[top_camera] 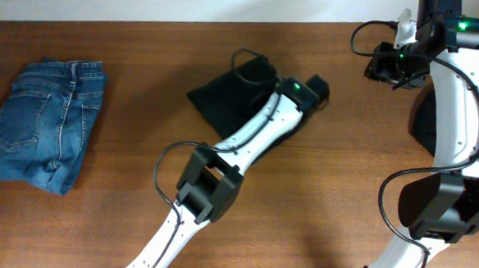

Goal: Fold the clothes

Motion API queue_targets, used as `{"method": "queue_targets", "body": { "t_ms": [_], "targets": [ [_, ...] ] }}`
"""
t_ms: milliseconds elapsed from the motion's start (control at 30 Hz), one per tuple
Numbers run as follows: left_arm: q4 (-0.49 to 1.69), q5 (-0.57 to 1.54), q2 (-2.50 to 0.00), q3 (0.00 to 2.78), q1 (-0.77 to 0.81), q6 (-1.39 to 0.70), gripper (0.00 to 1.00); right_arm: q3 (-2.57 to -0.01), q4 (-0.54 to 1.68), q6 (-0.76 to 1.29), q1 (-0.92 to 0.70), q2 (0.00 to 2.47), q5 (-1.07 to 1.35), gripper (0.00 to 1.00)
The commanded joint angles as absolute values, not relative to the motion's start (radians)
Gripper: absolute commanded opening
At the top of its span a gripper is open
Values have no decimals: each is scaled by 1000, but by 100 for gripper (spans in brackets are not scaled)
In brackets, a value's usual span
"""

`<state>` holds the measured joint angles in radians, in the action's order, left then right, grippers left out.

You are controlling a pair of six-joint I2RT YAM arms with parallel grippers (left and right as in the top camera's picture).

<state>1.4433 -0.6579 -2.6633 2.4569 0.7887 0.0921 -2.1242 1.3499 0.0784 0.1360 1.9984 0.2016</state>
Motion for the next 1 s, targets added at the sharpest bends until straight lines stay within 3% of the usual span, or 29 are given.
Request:
{"method": "queue_targets", "body": {
  "t_ms": [0,400,567,767,967],
  "targets": [
    [1463,-398,-2822,2370,817,95,61,-2130,1347,75,130,2005,210,48],
    [1491,-400,-2822,2370,839,95,62,-2130,1348,60,131,2005,210,48],
    [1505,-522,-2821,2370,861,45,63,-2130,1347,59,131,2005,210,48],
    [1499,-527,-2822,2370,858,34,80,-2130,1349,59,131,2005,210,48],
    [1530,-585,-2801,2392,857,-6,87,-2130,1351,57,131,2005,210,48]
  ]
}}
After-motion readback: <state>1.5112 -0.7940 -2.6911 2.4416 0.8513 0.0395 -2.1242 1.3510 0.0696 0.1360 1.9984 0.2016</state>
